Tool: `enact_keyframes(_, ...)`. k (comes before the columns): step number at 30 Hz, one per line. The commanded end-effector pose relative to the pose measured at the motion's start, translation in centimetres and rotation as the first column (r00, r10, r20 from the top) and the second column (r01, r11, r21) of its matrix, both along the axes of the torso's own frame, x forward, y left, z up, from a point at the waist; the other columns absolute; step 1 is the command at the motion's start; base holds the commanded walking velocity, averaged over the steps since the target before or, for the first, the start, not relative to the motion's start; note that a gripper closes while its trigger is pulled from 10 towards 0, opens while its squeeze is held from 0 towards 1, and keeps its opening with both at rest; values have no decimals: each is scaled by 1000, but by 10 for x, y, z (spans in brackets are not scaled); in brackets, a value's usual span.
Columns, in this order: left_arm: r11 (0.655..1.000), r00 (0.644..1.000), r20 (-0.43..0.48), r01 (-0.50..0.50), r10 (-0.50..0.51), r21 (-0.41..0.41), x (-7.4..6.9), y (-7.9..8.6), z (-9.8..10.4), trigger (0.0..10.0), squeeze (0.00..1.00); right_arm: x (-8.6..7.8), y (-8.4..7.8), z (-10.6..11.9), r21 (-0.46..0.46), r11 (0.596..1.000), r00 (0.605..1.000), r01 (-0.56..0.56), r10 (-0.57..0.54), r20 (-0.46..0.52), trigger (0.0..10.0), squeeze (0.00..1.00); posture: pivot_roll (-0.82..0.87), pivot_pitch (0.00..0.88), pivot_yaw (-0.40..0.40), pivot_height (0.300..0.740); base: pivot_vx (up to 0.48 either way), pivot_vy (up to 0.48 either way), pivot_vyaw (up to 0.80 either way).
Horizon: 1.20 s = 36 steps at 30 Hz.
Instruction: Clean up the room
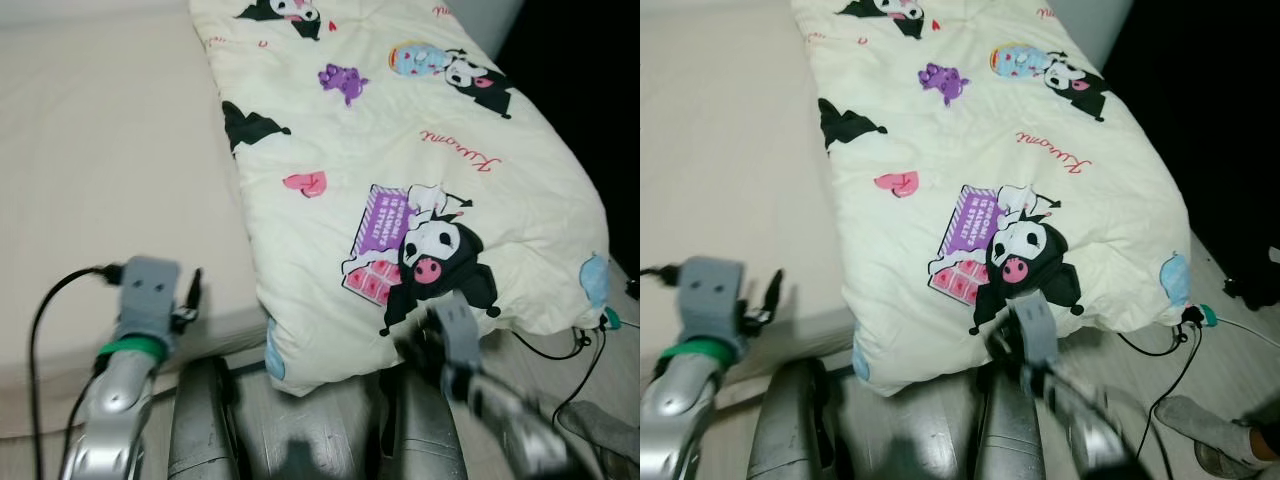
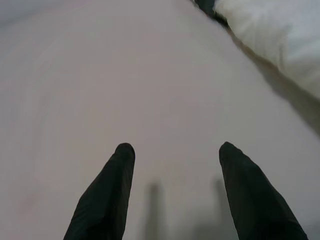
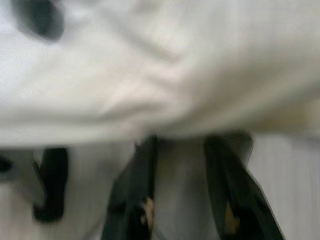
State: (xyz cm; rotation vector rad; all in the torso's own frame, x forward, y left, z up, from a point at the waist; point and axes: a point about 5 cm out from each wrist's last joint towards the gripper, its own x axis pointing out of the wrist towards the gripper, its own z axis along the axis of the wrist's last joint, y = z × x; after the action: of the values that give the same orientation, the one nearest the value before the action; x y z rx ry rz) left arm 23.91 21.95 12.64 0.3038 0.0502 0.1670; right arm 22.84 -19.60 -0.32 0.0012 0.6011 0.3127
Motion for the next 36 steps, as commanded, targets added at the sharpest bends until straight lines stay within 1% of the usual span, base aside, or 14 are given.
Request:
enact_keyframes(1, 1000, 1000, 8, -1, 1, -7, 0, -2, 2, 10000, 0, -15, 1, -14, 0, 1000, 997, 19, -19, -72, 10000, 0, 30, 156, 7, 519, 0, 0, 0)
enact_keyframes(4, 995, 996, 85, 27, -19, -95, 21, -19, 17, 10000, 0, -31, 8, -22, 1, 999, 995, 43, -43, -88, 10000, 0, 11, 149, -1, 519, 0, 0, 0)
enact_keyframes(9, 982, 989, 132, 90, -68, -164, 34, -39, 30, 10000, 0, -15, 10, 1, -18, 999, 993, 27, -25, 115, 10000, 0, 4, 142, -2, 519, 0, 0, 0)
enact_keyframes(11, 968, 974, 192, 157, -120, -193, 44, -56, 45, 10000, 0, 11, 21, 52, 97, 995, 928, -11, -26, 372, 10000, 0, -9, 127, -3, 519, 0, 0, 0)
enact_keyframes(12, 968, 974, 192, 157, -120, -193, 44, -56, 45, 10000, 0, 11, 21, 52, 97, 995, 928, -11, -26, 372, 10000, 0, -9, 127, -3, 519, 0, 0, 0)
enact_keyframes(13, 960, 961, 227, 204, -159, -190, 47, -65, 54, 10000, 0, 23, 28, 85, 145, 989, 866, -42, -37, 499, 10000, 0, -13, 114, -5, 519, 0, 0, 0)
enact_keyframes(14, 960, 961, 227, 204, -159, -190, 47, -65, 54, 10000, 0, 23, 28, 85, 145, 989, 866, -42, -37, 499, 10000, 0, -13, 114, -5, 519, 0, 0, 0)
enact_keyframes(15, 951, 944, 260, 254, -204, -177, 50, -74, 64, 10000, 0, 32, 37, 121, 175, 980, 788, -90, -37, 615, 10000, 0, -17, 108, -5, 519, 0, 0, 0)
enact_keyframes(18, 944, 932, 278, 285, -233, -164, 52, -79, 69, 10000, 0, 35, 43, 144, 184, 975, 731, -125, -35, 682, 10000, 0, -20, 104, -5, 519, 0, 0, 0)
enact_keyframes(19, 939, 921, 288, 311, -261, -143, 54, -83, 73, 10000, 0, 38, 53, 173, 200, 965, 664, -169, -38, 746, 10000, 0, -26, 97, -4, 519, 0, 0, 0)
enact_keyframes(21, 939, 921, 288, 311, -261, -143, 54, -83, 73, 10000, 0, 38, 53, 173, 200, 965, 664, -169, -38, 746, 10000, 0, -26, 97, -4, 519, 0, 0, 0)
enact_keyframes(24, 934, 914, 271, 340, -302, -109, 56, -87, 72, 10000, 0, 40, 63, 215, 190, 965, 549, -183, -61, 834, 10000, 0, -26, 87, -3, 519, 0, 0, 0)
enact_keyframes(31, 930, 927, 187, 349, -325, -114, 58, -98, 52, 10000, 0, 57, 36, 191, 169, 984, 561, 60, -174, 809, 10000, 0, -24, 65, -8, 528, 0, 0, 0)
enact_keyframes(36, 927, 929, 170, 352, -330, -126, 60, -102, 48, 10000, 0, 62, 25, 192, 130, 982, 560, 139, -186, 807, 10000, 0, -22, 60, -11, 543, 0, 0, 0)
